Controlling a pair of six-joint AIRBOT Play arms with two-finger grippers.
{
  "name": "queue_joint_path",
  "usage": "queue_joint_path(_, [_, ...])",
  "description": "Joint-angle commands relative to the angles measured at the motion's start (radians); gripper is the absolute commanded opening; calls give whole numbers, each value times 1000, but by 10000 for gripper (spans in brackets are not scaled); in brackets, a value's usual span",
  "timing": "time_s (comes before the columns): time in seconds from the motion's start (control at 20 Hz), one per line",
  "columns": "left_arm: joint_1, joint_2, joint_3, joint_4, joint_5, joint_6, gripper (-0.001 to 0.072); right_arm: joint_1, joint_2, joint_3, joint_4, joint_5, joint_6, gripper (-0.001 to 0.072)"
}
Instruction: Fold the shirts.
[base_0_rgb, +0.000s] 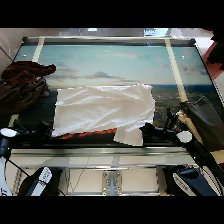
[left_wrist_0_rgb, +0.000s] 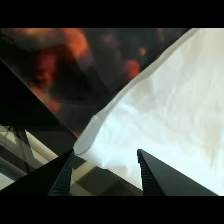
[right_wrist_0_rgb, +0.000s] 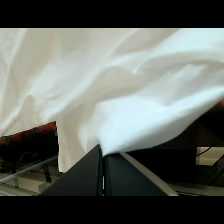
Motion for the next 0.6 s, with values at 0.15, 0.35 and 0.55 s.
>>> queue_joint_path(0.15, [0, -1, 0, 17, -16, 1, 436, 0, 1, 0, 0, -2, 0, 31])
queue_joint_path(0.35, [0, -1, -11, -5, 23, -4, 435, 1, 1, 0, 0, -21, 0, 31])
queue_joint_path(0.55, [-1, -1, -54, -64, 44, -2, 398, 0, 1, 0, 1, -24, 1, 31])
